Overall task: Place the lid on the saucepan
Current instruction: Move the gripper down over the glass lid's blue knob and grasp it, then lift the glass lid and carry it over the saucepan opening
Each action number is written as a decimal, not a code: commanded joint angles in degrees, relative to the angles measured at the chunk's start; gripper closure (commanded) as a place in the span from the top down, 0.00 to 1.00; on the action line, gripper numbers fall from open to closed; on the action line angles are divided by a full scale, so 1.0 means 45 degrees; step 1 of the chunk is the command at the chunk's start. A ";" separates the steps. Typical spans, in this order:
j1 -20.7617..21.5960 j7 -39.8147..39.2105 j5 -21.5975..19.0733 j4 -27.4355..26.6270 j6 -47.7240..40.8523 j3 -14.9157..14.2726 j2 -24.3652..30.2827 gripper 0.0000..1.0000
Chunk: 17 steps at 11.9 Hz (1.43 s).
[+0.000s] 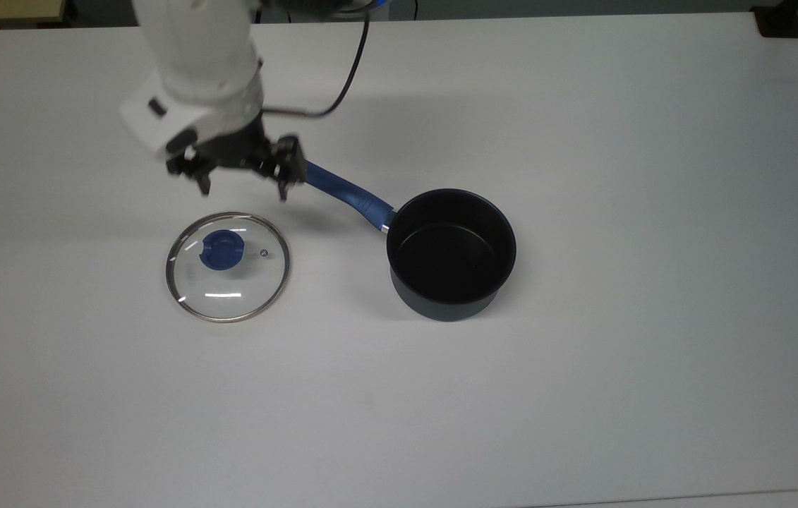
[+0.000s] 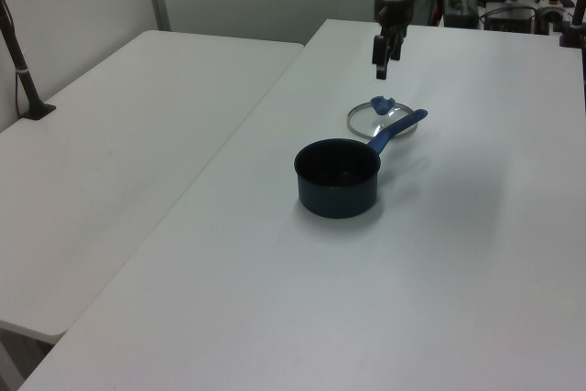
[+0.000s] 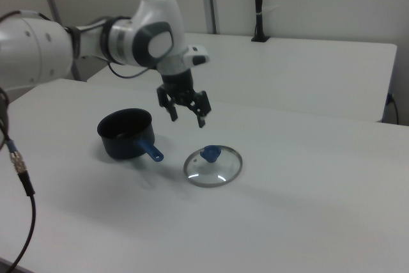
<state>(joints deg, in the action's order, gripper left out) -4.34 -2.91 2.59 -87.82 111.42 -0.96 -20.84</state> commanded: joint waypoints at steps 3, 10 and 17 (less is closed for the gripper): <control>-0.0324 -0.0775 0.0418 0.0531 0.1626 -0.0489 -0.1968 0.98; -0.0266 -0.2069 0.0499 0.0511 0.1665 -0.0704 -0.2692 0.71; 0.0046 -0.1795 0.0382 0.0530 0.1665 -0.0685 -0.2692 0.84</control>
<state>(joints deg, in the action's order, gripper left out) -5.26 -11.16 4.27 -85.82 118.25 -3.42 -32.54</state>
